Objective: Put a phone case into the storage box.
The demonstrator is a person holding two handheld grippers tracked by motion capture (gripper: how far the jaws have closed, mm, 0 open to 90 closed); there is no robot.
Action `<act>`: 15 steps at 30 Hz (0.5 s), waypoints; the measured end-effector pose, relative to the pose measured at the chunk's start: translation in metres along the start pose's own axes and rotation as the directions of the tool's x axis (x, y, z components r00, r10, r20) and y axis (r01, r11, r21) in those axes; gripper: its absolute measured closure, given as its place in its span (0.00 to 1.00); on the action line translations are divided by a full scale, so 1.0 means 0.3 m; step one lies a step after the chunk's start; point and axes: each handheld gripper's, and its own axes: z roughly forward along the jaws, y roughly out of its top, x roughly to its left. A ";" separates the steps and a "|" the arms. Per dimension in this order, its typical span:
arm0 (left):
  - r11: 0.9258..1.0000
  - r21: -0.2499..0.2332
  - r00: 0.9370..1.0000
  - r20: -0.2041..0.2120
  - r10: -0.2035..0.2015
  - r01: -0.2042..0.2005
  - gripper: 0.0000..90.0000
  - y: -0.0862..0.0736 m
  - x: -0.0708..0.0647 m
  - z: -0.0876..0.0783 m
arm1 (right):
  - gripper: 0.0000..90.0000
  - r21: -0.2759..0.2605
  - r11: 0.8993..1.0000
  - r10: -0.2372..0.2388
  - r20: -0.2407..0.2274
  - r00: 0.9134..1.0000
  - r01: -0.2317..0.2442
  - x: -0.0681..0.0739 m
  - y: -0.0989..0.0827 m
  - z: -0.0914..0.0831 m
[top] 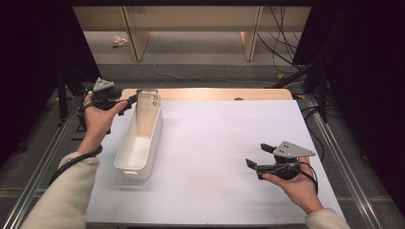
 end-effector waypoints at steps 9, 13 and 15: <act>0.999 0.021 0.991 0.128 0.029 -0.032 0.00 -0.146 -0.106 -0.210 | 0.21 -0.003 1.000 0.014 0.009 1.000 -0.014 -0.007 -0.003 0.000; 0.999 0.018 0.988 0.144 0.047 -0.050 0.00 -0.209 -0.136 -0.251 | 0.20 -0.002 1.000 0.020 0.008 1.000 -0.020 -0.008 -0.004 0.003; 0.998 0.005 0.988 0.140 0.069 -0.070 0.00 -0.238 -0.156 -0.268 | 0.19 -0.002 1.000 0.023 0.009 1.000 -0.023 -0.008 -0.005 0.003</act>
